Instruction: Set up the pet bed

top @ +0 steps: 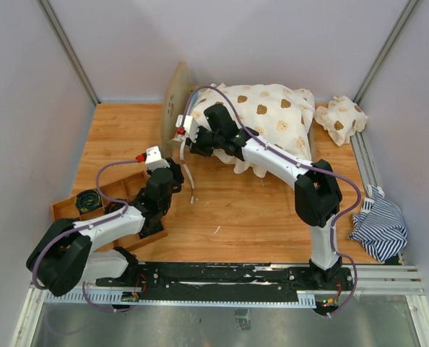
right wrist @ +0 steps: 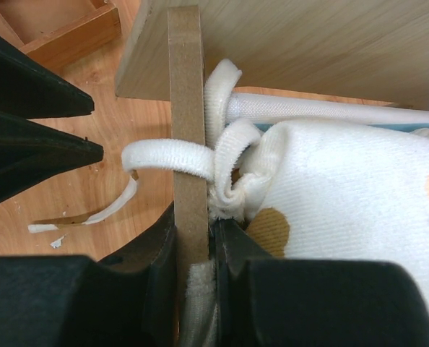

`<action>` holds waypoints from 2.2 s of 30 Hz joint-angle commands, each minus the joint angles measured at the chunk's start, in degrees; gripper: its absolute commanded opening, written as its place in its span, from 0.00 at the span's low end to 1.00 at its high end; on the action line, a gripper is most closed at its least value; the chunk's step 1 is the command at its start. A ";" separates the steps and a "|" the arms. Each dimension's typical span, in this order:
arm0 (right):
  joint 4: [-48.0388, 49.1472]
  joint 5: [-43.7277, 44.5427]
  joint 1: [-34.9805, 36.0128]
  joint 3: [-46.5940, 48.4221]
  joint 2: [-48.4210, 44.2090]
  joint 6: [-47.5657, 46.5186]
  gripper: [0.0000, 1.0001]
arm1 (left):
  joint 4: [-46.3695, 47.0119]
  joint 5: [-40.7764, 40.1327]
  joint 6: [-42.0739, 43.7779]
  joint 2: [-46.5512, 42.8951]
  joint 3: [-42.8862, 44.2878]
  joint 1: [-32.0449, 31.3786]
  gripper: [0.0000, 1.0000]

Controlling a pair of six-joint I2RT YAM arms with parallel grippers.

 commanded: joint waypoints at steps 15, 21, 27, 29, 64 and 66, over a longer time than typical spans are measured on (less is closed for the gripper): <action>-0.16 -16.53 -4.30 -1.12 -3.34 10.55 0.00 | -19.28 3.51 1.92 -9.36 10.00 8.54 0.51; 4.24 -16.46 -4.24 -7.61 -3.03 17.64 0.00 | -15.80 12.58 4.58 -12.10 9.95 11.87 0.50; 5.19 -15.18 -4.31 -10.26 -1.67 21.16 0.00 | -15.43 19.60 6.28 -10.56 11.81 11.84 0.51; 5.73 -14.71 -4.32 -10.71 -1.42 22.41 0.00 | -15.88 20.66 7.76 -9.39 12.49 11.86 0.51; 16.93 3.67 -4.38 -27.42 -20.39 27.03 0.54 | -8.33 15.55 8.07 4.88 22.04 11.87 0.00; 21.64 3.32 -4.30 -32.22 -23.30 28.76 0.54 | -11.49 14.97 6.62 5.41 24.35 11.87 0.00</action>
